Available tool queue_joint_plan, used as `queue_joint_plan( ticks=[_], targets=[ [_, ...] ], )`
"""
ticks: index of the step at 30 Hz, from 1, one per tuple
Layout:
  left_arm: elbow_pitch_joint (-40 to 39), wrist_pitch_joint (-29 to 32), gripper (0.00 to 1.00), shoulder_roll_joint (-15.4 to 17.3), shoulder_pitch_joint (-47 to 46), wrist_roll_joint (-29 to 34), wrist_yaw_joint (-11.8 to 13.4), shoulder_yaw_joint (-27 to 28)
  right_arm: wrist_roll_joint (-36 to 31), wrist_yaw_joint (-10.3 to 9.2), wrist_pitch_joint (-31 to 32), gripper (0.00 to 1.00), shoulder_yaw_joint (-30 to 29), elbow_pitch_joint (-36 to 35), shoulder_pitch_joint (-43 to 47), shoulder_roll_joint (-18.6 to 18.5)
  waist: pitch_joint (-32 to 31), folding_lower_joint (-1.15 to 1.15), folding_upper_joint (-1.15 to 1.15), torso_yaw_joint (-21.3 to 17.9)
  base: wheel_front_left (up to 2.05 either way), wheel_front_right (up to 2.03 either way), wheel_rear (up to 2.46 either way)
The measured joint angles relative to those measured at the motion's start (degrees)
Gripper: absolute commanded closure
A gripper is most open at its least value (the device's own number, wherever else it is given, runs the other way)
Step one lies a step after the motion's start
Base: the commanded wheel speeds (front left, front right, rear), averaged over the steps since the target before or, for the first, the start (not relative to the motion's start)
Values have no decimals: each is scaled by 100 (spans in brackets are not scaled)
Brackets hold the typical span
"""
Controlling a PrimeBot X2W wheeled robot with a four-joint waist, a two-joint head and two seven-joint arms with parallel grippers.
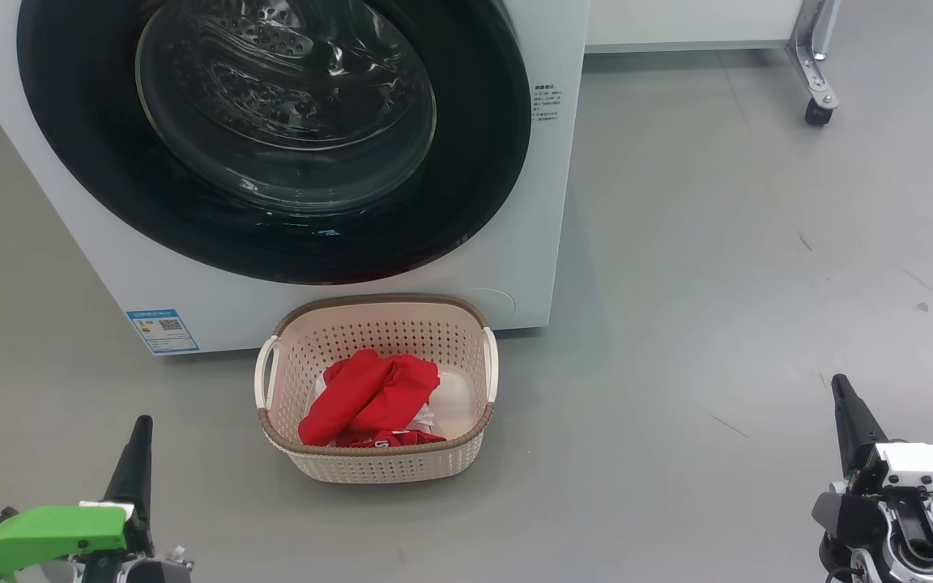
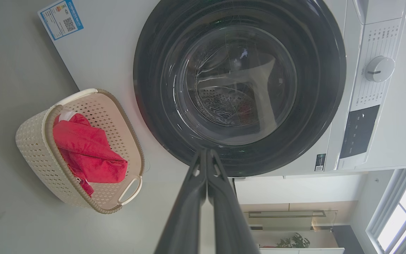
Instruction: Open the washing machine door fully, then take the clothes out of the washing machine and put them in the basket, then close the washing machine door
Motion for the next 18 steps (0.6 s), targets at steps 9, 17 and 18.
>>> queue_joint_plan(
  ticks=[9,17,18],
  targets=[
    [0,0,100,0,0,0,0,1,0,30,14,100,-4,5,-1,1,0,0,0,0,0,0,0],
    [-1,1,100,0,0,0,0,2,0,30,14,100,-8,12,-1,2,0,0,0,0,0,0,0],
    [-1,1,100,0,0,0,0,2,0,30,14,100,-8,12,-1,2,0,0,0,0,0,0,0]
  ],
)
